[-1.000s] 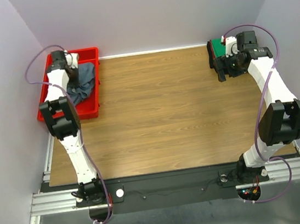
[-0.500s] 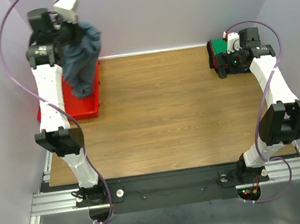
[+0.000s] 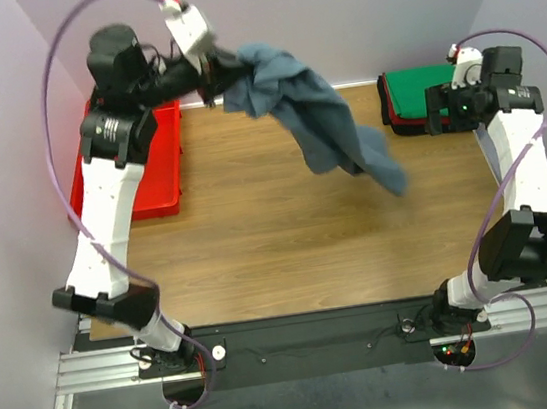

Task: Fold and stack the t-shirts
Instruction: Move the tshirt to the center of the board

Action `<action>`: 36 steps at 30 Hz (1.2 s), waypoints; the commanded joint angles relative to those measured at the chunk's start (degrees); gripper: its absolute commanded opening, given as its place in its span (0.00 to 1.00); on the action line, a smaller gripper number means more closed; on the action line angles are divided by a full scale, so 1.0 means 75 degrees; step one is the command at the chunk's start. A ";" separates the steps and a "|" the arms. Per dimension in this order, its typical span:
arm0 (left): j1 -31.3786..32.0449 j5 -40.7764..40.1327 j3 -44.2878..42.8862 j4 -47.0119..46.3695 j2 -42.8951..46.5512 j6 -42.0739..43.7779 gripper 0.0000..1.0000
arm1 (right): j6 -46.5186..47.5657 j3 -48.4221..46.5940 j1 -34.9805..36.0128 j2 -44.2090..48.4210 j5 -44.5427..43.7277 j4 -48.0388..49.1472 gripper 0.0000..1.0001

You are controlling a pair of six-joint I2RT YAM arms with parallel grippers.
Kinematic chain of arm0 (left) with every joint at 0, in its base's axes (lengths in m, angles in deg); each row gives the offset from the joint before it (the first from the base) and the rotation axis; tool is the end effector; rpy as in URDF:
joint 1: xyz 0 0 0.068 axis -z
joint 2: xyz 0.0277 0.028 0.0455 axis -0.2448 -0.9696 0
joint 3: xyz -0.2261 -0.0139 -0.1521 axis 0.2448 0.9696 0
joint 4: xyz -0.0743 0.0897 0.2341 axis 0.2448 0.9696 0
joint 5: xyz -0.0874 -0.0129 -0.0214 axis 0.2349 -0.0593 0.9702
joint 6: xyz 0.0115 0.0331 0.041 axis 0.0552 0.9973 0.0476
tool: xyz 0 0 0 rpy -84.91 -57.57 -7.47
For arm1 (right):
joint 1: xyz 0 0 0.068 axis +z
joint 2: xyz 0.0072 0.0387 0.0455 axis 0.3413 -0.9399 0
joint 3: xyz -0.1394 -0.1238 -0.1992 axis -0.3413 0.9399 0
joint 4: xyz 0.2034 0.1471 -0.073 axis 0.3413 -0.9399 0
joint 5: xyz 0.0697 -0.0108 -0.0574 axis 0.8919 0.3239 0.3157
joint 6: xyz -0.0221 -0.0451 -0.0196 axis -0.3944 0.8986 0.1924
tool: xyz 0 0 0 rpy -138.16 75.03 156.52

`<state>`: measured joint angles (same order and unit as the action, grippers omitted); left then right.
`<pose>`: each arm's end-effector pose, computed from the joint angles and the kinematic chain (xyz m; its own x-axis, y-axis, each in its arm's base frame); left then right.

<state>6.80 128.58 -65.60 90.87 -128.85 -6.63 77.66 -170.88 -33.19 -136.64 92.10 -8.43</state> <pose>0.2690 -0.1323 0.5862 0.3801 -0.0030 -0.9250 0.8698 0.3414 0.3563 0.3188 -0.0663 0.3750 -0.6861 -0.1227 -0.7171 -0.1407 0.9894 -0.0346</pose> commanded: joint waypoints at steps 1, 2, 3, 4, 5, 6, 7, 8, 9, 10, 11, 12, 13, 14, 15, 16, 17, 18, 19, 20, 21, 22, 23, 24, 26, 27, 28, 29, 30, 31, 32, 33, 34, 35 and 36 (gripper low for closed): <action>-0.0019 0.0414 0.2423 0.1078 0.0991 0.2844 0.14 | 0.0372 0.0290 -0.0216 0.0741 0.0596 0.0157 1.00; -0.0030 -0.0505 0.3115 0.1348 0.1248 0.3174 0.23 | 0.0629 0.0419 -0.0216 0.0974 0.0690 0.0134 1.00; -0.0042 -0.1001 0.4525 0.1478 0.1332 0.4047 0.25 | 0.0782 0.0757 -0.0216 0.1069 0.0760 0.0122 1.00; -0.0031 -0.1517 0.5212 0.1480 0.1402 0.4299 0.31 | 0.0958 0.0923 -0.0216 0.1186 0.0808 0.0087 1.00; -0.0158 -0.2462 0.5846 0.1387 0.1450 0.4487 0.68 | 0.1319 0.1075 -0.0216 0.1338 0.0854 -0.0006 1.00; -0.0368 -0.2668 0.6827 0.1293 0.1485 0.4814 0.85 | 0.1450 0.1367 -0.0216 0.1386 0.0843 -0.0065 1.00; -0.0684 -0.2636 0.7161 0.1315 0.1497 0.4945 0.86 | 0.1579 0.1451 -0.0216 0.1398 0.0855 -0.0170 1.00; -0.1371 -0.2218 0.7362 0.1362 0.1485 0.5004 0.89 | 0.1755 0.1533 -0.0216 0.1387 0.0983 -0.0334 1.00; -0.1657 -0.2016 0.7457 0.1687 0.1381 0.5040 0.89 | 0.2116 0.1592 -0.0216 0.1352 0.1030 -0.0730 1.00; -0.1845 -0.1840 0.7411 0.1969 0.1322 0.5353 0.89 | 0.2259 0.1801 -0.0216 0.1352 0.1054 -0.0896 1.00; -0.1986 -0.1595 0.7353 0.2262 0.1263 0.5519 0.90 | 0.2411 0.1942 -0.0216 0.1363 0.1054 -0.1153 1.00; -0.2080 -0.1546 0.7364 0.2694 0.1239 0.5706 0.90 | 0.2784 0.2234 -0.0216 0.1375 0.0961 -0.1318 0.98; -0.2081 -0.1545 0.7433 0.2698 0.1262 0.5708 0.90 | 0.2788 0.2237 -0.0216 0.1364 0.0960 -0.1320 0.98; -0.2058 -0.1487 0.7504 0.2722 0.1309 0.5743 0.90 | 0.2857 0.2469 -0.0216 0.1363 0.0879 -0.1482 0.96; -0.2023 -0.1440 0.7609 0.2768 0.1344 0.5755 0.89 | 0.3009 0.2587 -0.0216 0.1352 0.0844 -0.1565 0.95; -0.1988 -0.1428 0.7656 0.2769 0.1333 0.5720 0.88 | 0.3045 0.2681 -0.0216 0.1363 0.0785 -0.1635 0.93; -0.1941 -0.1428 0.7680 0.2745 0.1275 0.5627 0.84 | 0.3045 0.2937 -0.0216 0.1375 0.0727 -0.1659 0.89; -0.1883 -0.1428 0.7727 0.2745 0.1123 0.5591 0.82 | 0.3045 0.3091 -0.0216 0.1375 0.0587 -0.1671 0.88; -0.1755 -0.1463 0.7739 0.2734 0.1017 0.5545 0.79 | 0.3045 0.3220 -0.0216 0.1306 0.0516 -0.1671 0.86; -0.1649 -0.1475 0.7785 0.2606 0.0831 0.5312 0.78 | 0.3034 0.3488 -0.0216 0.1235 0.0399 -0.1683 0.84; -0.1543 -0.1498 0.7821 0.2500 0.0748 0.5136 0.78 | 0.3022 0.3618 -0.0216 0.1177 0.0340 -0.1683 0.83; -0.1438 -0.1522 0.7856 0.2372 0.0654 0.4995 0.78 | 0.3010 0.3736 -0.0216 0.1083 0.0281 -0.1671 0.81; -0.1216 -0.1592 0.7891 0.2219 0.0584 0.4854 0.78 | 0.2999 0.3818 -0.0216 0.0873 0.0234 -0.1671 0.80; -0.1133 -0.1592 0.7949 0.1870 0.0444 0.4528 0.78 | 0.2929 0.3993 -0.0216 0.0767 0.0153 -0.1590 0.78; -0.0864 -0.1662 0.7915 0.1366 0.0233 0.4210 0.79 | 0.2835 0.4088 -0.0216 0.0486 0.0117 -0.1461 0.75; -0.0770 -0.1709 0.7880 0.1246 0.0138 0.4081 0.78 | 0.2823 0.4193 -0.0216 0.0403 0.0128 -0.1425 0.74; -0.0688 -0.1733 0.7856 0.1152 0.0033 0.3940 0.78 | 0.2811 0.4240 -0.0216 0.0333 0.0140 -0.1367 0.73; -0.0513 -0.1756 0.7833 0.1047 -0.0165 0.3904 0.79 | 0.2765 0.4310 -0.0216 0.0274 0.0140 -0.1227 0.72; -0.0430 -0.1791 0.7833 0.1000 -0.0272 0.3880 0.79 | 0.2764 0.4357 -0.0216 0.0111 0.0140 -0.1168 0.70; -0.0371 -0.1838 0.7844 0.0953 -0.0377 0.3834 0.79 | 0.2753 0.4428 -0.0216 0.0028 0.0140 -0.1121 0.67; -0.0301 -0.1908 0.7844 0.0906 -0.0483 0.3775 0.79 | 0.2729 0.4463 -0.0216 -0.0065 0.0140 -0.1039 0.65; -0.0242 -0.1955 0.7844 0.0824 -0.0704 0.3728 0.78 | 0.2636 0.4487 -0.0216 -0.0147 0.0117 -0.0806 0.59; -0.0242 -0.2037 0.7833 0.0800 -0.0834 0.3681 0.74 | 0.2577 0.4487 -0.0204 -0.0346 0.0117 -0.0688 0.55; -0.0253 -0.2049 0.7809 0.0754 -0.0928 0.3576 0.72 | 0.2519 0.4452 -0.0204 -0.0452 0.0128 -0.0455 0.48; -0.0253 -0.2072 0.7728 0.0753 -0.1161 0.3575 0.69 | 0.2379 0.4382 -0.0204 -0.0743 0.0128 -0.0325 0.44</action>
<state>4.75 114.00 -6.80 98.46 -135.01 22.75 97.83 -137.20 -34.88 -138.67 93.48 -16.62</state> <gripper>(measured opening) 0.728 0.501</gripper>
